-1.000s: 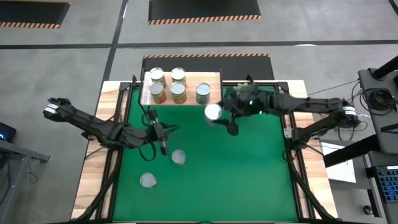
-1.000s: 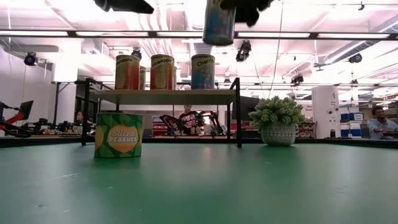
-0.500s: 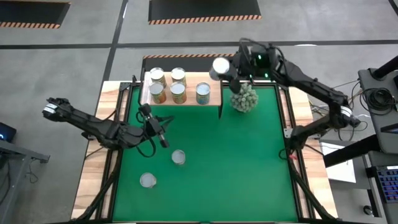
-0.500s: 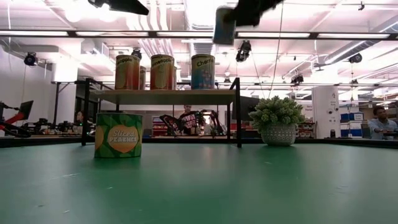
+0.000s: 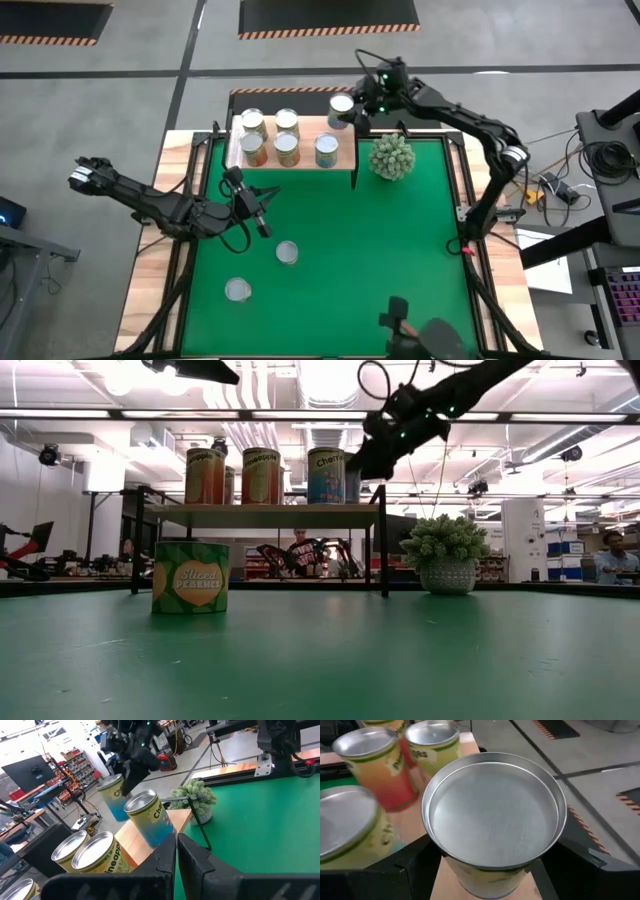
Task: Pick and place cans onto a shelf
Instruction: Put the canned cherries on the shelf
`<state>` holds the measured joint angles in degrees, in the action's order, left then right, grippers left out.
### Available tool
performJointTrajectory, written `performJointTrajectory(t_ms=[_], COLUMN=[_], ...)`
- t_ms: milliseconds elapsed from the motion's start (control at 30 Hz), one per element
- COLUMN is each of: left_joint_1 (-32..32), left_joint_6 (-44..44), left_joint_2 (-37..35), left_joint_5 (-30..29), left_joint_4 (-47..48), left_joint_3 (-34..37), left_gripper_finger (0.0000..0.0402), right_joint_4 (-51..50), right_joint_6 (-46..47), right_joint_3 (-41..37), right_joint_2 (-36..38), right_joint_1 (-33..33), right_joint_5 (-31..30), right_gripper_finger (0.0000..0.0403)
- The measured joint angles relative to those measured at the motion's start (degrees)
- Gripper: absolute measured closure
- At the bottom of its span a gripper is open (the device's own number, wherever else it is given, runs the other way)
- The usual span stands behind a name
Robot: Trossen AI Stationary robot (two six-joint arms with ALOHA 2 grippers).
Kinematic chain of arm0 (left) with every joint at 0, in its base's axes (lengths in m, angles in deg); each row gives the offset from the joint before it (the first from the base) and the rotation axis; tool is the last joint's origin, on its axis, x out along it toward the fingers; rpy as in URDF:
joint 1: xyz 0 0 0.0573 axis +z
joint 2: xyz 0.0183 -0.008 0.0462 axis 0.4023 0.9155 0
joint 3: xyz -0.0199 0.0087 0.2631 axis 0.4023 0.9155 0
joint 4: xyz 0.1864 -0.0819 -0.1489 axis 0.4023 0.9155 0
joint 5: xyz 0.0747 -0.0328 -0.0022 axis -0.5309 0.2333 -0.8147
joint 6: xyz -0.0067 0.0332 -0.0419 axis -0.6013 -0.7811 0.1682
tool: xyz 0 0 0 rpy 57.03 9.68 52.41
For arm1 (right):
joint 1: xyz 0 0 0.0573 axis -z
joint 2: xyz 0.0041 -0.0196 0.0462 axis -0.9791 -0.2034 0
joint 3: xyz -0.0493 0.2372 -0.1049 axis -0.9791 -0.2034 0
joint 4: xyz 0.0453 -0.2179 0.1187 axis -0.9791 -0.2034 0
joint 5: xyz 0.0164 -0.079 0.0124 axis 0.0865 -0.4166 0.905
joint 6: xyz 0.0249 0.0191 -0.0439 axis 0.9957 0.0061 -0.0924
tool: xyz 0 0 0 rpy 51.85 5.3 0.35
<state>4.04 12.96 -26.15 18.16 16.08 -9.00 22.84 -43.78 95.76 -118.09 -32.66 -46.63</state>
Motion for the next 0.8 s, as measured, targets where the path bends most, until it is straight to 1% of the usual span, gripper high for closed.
performJointTrajectory(t_ms=[133, 200, 367, 633, 800], left_joint_1=[0.0, 0.0, 0.0, 0.0, 0.0], left_joint_6=[0.0, 0.0, 0.0, 0.0, 0.0], left_joint_2=[0.0, 0.0, 0.0, 0.0, 0.0], left_joint_5=[0.0, 0.0, 0.0, 0.0, 0.0], left_joint_4=[0.2, 0.5, 0.8, 0.7, 0.6], left_joint_3=[0.0, 0.1, 0.1, 0.1, 0.1], left_gripper_finger=[0.0402, 0.0402, 0.0402, 0.0402, 0.0402], right_joint_4=[0.7, 0.7, 0.4, -0.6, -0.8], right_joint_6=[0.1, 0.1, 0.1, 1.6, 2.5], right_joint_3=[0.1, 0.1, 0.0, 0.0, 0.1], right_joint_2=[-1.6, -1.8, -2.1, -4.2, -3.6], right_joint_1=[-0.1, -0.4, -1.1, -1.6, -1.6], right_joint_5=[3.4, 4.2, 4.2, 4.2, 4.1], right_gripper_finger=[0.0110, 0.0110, 0.0108, 0.0071, 0.0063])
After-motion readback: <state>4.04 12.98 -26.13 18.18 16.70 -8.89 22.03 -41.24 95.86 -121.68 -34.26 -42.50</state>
